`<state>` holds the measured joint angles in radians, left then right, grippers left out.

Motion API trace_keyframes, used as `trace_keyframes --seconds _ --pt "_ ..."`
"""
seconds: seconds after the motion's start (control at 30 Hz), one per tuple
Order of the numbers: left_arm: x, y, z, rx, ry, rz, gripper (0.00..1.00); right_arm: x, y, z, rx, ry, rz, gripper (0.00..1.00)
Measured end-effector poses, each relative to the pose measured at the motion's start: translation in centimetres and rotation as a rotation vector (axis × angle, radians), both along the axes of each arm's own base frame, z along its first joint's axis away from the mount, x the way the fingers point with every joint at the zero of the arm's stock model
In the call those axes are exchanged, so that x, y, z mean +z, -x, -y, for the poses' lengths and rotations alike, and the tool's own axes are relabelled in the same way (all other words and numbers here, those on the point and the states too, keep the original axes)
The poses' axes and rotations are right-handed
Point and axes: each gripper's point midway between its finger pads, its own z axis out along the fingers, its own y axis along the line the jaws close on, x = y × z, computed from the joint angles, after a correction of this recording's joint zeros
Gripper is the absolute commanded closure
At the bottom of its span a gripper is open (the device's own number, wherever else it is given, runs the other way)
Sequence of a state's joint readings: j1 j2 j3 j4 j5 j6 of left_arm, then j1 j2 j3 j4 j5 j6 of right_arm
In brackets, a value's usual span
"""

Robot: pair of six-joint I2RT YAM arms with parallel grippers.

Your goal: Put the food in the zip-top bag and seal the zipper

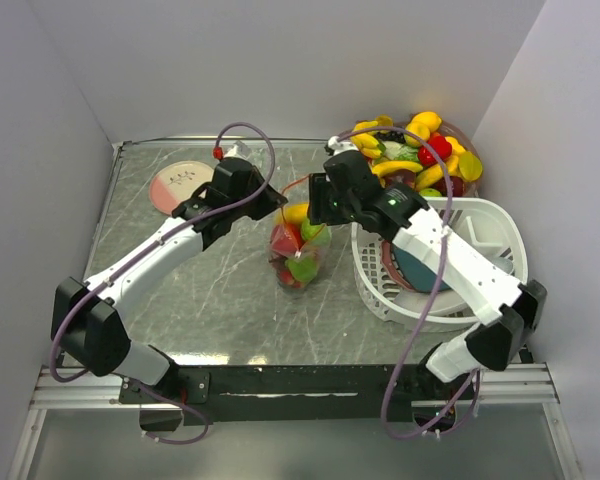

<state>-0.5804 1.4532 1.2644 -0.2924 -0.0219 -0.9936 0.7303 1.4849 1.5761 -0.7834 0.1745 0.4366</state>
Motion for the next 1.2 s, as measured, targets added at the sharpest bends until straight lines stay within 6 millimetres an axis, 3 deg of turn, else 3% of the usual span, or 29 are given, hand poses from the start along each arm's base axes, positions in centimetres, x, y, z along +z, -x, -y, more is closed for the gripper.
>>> trace_keyframes --seconds 0.27,0.37,0.63,1.2 --pt "0.1 -0.2 2.1 -0.028 0.026 0.001 0.99 3.6 4.0 1.1 0.023 -0.141 -0.013 0.40" --pt "0.1 -0.1 2.8 -0.044 0.035 0.004 0.99 2.9 5.9 0.8 0.053 -0.190 -0.080 0.42" --pt "0.2 0.1 3.6 -0.066 0.041 0.004 0.99 -1.9 8.2 -0.3 0.073 -0.192 -0.287 0.52" --pt "0.2 0.3 4.5 -0.091 0.039 0.013 0.98 -4.0 8.9 -0.6 0.043 -0.193 -0.379 0.58"
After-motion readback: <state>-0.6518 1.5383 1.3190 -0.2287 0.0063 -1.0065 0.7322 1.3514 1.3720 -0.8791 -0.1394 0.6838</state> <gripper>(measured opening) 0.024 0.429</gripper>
